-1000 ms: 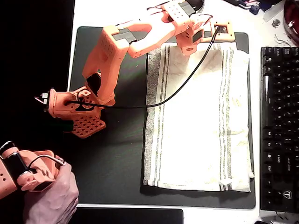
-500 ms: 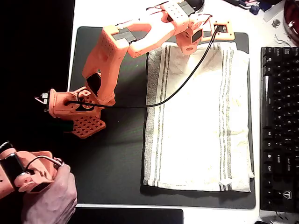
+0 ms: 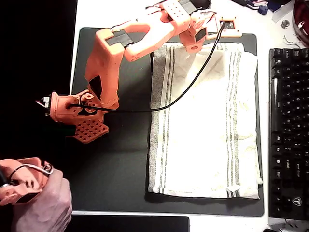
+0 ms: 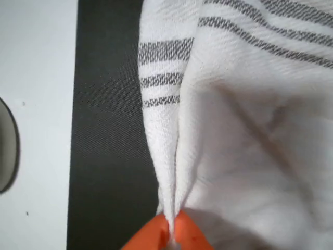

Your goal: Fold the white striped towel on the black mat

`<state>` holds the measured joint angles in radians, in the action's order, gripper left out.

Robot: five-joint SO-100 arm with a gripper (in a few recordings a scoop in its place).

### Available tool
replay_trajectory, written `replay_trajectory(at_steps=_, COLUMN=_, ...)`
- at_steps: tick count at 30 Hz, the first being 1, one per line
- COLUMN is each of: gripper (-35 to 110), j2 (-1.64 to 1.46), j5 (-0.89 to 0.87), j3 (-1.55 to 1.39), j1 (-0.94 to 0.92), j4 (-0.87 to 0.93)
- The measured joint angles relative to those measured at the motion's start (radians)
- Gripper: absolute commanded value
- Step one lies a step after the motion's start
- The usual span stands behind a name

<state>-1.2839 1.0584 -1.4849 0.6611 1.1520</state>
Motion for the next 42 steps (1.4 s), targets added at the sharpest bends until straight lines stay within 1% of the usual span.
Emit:
replay_trajectory(at_steps=9, gripper=0, j2=-0.155, j5=0.017, j3=-0.067, j1=-0.035, j4=0.028)
replay_trajectory(at_steps=19, gripper=0, j2=-0.382, j5=0.044, j3=-0.072, j1=-0.13, j4=0.155)
replay_trajectory(at_steps=31, gripper=0, j2=-0.578, j5=0.215, j3=-0.127, j1=-0.4, j4=0.219)
replay_trajectory(at_steps=42, gripper=0, j2=-0.644, j5=0.383, j3=-0.126, j1=-0.658, j4=0.242)
